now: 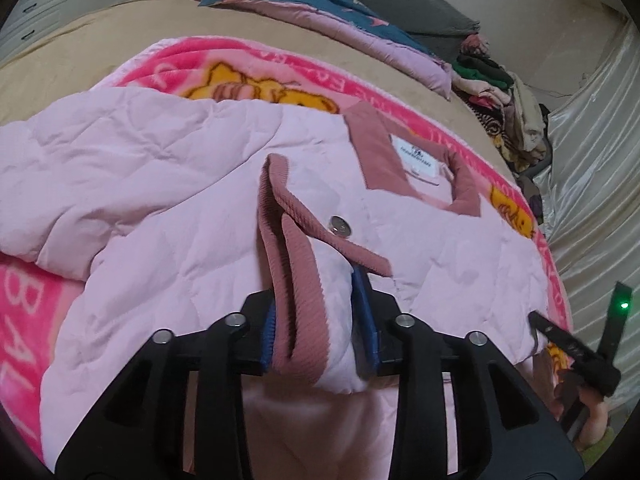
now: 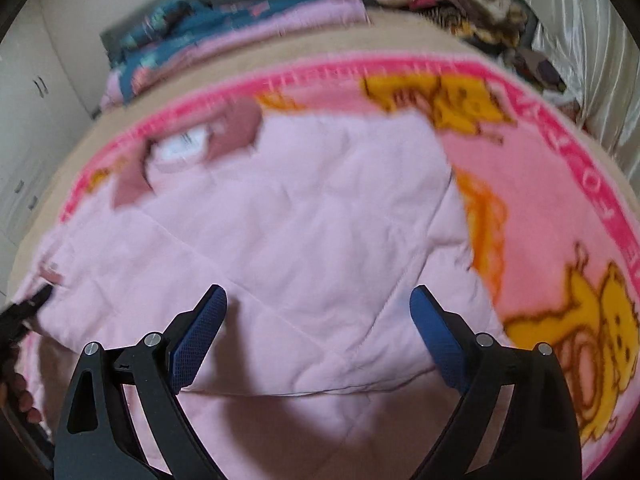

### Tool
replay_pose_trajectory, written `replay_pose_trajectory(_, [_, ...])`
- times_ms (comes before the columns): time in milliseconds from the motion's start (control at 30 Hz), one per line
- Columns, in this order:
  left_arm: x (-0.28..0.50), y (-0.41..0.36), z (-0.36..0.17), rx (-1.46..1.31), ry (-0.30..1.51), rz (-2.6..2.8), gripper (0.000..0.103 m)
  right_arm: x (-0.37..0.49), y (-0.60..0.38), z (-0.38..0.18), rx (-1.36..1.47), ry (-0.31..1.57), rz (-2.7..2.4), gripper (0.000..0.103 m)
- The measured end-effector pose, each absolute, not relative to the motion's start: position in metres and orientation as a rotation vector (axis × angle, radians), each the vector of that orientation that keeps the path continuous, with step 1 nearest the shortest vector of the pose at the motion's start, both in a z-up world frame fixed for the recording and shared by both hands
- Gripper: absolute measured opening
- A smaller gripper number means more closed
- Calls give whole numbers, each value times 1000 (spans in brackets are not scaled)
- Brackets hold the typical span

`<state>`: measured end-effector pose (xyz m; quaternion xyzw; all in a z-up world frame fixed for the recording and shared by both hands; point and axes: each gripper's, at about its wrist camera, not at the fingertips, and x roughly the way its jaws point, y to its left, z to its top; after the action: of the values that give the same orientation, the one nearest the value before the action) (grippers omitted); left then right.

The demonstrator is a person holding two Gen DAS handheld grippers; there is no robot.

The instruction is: Fold large clothes

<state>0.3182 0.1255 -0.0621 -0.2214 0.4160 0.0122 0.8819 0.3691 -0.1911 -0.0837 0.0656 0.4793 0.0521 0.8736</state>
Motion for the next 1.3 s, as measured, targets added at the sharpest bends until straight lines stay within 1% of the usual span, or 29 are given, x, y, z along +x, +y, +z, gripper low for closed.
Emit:
replay_pose_trajectory(133, [317,125,-63,-447,876,35,34,369,-187,-95,130,987,89,95])
replay_pose_trajectory(200, [315,126,-63,-447,881,34,42,368,-187,-96,139,978,85,95])
replay_pose_trajectory(267, [314,126,-61,-452,882,31,46,365,-188,-94,161,970,74,96])
replay_pose_trajectory(300, [314,126,-59,-451,881,30,50,363,-188,-92,173,967,72,97])
replay_pose_trajectory(333, [313,126,-57,-448,874,32,59,360,-188,-89,188,964,77,99])
replay_pose_trajectory(367, [312,125,-54,-442,871,36,64,355,-188,-86,210,959,83,99])
replay_pose_trajectory(400, [310,124,-51,-432,869,42,72,352,-189,-83,226,955,88,99])
replay_pose_trajectory(433, [309,124,-49,-426,868,46,78,347,-190,-80,247,949,98,99])
replay_pose_trajectory(467, [307,124,-46,-421,866,54,83,340,-191,-77,279,941,111,99])
replay_pose_trajectory(500, [305,124,-44,-420,863,62,93,336,-192,-73,298,935,116,99])
replay_pose_trajectory(600, [300,124,-34,-397,859,86,94,319,-192,-63,334,908,135,99])
replay_pose_trajectory(800, [282,130,-12,-322,825,179,94,294,-177,-38,288,837,157,99])
replay_pose_trajectory(1300, [229,152,9,-308,773,282,94,264,-126,5,248,756,283,99])
